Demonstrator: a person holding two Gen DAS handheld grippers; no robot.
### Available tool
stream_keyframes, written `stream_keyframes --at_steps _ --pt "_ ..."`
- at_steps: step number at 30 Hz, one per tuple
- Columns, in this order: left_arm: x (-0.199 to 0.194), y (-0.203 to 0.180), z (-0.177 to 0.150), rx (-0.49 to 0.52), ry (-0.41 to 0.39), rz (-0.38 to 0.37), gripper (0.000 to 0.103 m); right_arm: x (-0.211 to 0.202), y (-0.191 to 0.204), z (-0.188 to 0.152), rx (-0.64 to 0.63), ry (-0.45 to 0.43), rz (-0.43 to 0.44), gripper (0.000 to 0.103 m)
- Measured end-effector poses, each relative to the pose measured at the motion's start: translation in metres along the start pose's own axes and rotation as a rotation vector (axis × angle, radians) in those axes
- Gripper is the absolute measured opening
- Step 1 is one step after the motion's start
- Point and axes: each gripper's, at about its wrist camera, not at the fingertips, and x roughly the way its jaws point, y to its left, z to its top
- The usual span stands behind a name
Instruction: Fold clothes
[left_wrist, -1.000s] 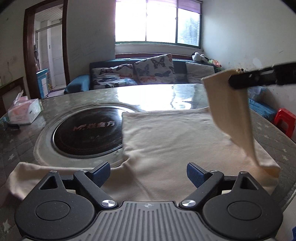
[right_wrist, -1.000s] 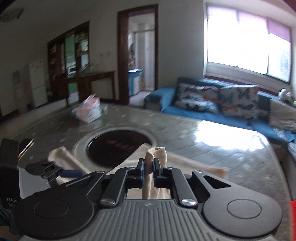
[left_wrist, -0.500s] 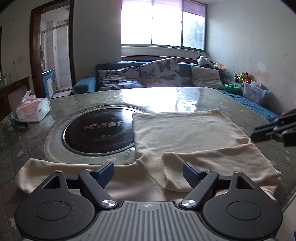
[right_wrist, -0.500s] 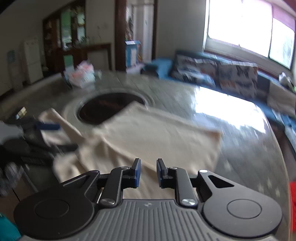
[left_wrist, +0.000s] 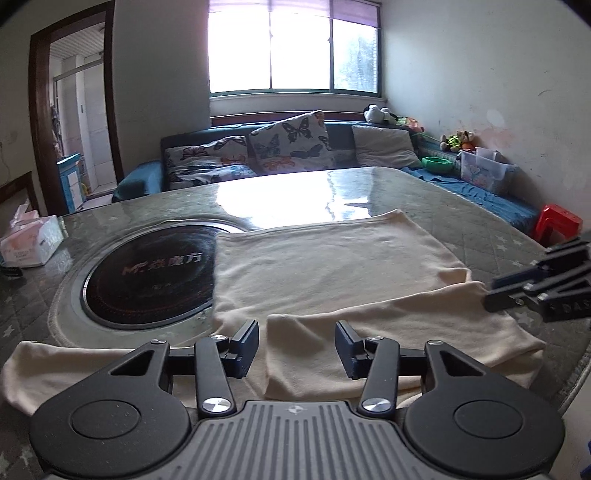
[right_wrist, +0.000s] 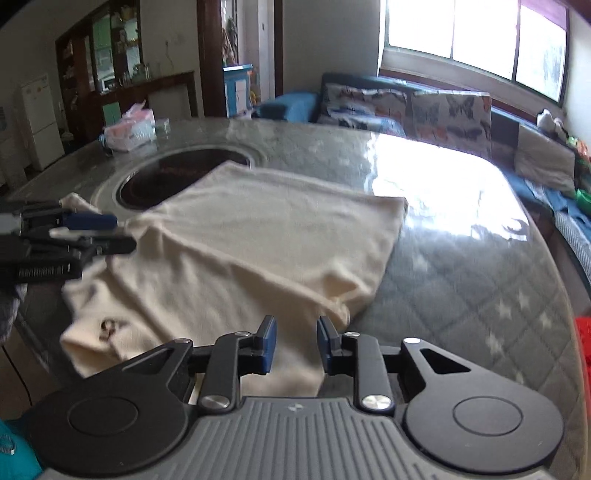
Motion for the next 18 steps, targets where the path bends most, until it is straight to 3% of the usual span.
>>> stream_keyframes --at_steps 7,11,18 --pt "0.016 0.0 -0.008 0.007 0.06 -0.029 0.049 0.028 -0.001 0.007 -0.037 0.015 -0.001 0.024" --pt "0.015 0.008 -0.012 -0.01 0.072 -0.005 0.047 0.022 0.004 0.011 -0.068 0.01 0.008 0.034" --pt "0.008 0.018 -0.021 -0.016 0.066 0.043 0.047 0.021 0.026 0.006 -0.147 0.024 0.047 0.042"
